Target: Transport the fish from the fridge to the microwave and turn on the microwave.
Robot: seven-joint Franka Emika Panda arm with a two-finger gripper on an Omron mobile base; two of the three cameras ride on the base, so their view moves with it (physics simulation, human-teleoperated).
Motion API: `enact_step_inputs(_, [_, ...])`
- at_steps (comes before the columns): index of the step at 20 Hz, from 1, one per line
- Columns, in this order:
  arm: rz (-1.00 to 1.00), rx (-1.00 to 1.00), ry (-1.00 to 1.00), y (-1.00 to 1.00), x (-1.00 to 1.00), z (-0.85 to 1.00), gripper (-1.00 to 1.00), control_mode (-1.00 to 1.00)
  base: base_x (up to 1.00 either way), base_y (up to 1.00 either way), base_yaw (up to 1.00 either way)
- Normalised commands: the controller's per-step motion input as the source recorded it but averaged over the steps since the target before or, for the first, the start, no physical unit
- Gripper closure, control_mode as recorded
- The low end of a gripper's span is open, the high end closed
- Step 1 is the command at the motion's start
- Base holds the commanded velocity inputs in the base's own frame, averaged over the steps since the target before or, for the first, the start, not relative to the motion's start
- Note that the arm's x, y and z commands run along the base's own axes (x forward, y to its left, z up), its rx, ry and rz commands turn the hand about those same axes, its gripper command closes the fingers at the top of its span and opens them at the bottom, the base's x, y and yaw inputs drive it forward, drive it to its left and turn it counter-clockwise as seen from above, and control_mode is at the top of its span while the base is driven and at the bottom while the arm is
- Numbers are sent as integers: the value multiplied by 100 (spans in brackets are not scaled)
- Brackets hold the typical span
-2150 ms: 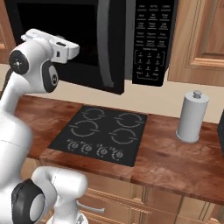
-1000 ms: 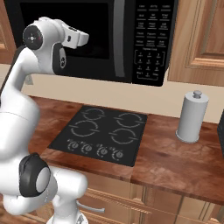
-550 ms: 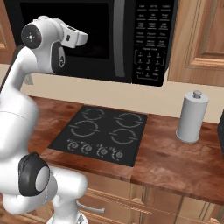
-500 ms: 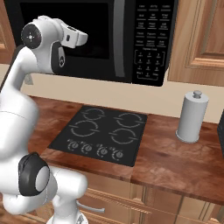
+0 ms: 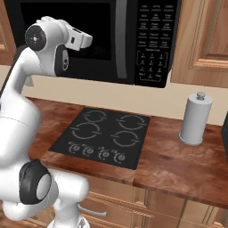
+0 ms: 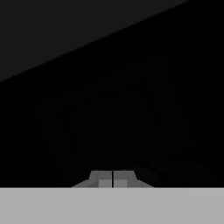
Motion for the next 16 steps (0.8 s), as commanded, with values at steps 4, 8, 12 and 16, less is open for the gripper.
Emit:
enact_step_inputs(4, [0, 1, -2, -16, -64, 0, 100, -100, 0, 0, 0])
enact_step_inputs(8, [0, 1, -3, -13, -75, 3, 100, -100, 0, 0, 0])
enact_step_inputs(12, [0, 5, 0, -20, -64, 3, 100, -100, 0, 0, 0])
enact_step_inputs(16, [0, 6, 0, -28, -45, 2, 100, -100, 0, 0, 0])
